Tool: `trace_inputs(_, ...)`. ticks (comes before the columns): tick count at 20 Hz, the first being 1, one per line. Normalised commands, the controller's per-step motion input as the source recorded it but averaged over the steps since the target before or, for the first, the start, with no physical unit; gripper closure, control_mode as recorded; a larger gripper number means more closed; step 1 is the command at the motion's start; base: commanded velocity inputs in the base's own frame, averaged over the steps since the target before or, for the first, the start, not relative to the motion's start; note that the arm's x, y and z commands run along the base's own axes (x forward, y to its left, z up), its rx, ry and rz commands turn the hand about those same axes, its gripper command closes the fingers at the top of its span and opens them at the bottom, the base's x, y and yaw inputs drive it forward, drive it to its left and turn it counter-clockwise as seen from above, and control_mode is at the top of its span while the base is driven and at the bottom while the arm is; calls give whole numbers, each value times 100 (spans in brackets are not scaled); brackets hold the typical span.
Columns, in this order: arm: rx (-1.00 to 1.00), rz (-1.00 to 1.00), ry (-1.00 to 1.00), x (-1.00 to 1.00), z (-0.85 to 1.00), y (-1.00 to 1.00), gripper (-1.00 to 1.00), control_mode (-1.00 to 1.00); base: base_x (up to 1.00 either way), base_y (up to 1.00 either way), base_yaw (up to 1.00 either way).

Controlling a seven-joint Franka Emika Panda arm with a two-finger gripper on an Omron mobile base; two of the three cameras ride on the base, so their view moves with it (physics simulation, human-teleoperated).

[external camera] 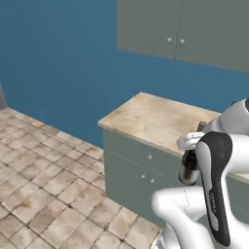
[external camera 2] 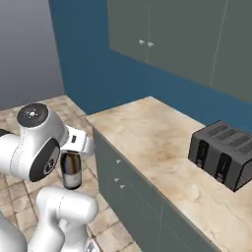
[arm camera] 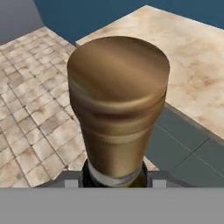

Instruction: Place the drinks on the dining counter in a tight cluster.

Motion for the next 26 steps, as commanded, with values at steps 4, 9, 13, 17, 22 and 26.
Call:
trace_inputs(4,0,0,0,0,0,0,100,100,0,33,98)
trace_inputs(9,0,0,0,0,0,0,100,100,2,30,93)
trace_inputs(13,0,0,0,0,0,0,100,100,22,18,88)
trace_inputs(17,0,0,0,0,0,0,100,100,33,11,86)
trace_inputs(22,0,0,0,0,0,0,100,100,36,7,86)
trace_inputs(26,0,0,0,0,0,0,100,100,92,-3,74)
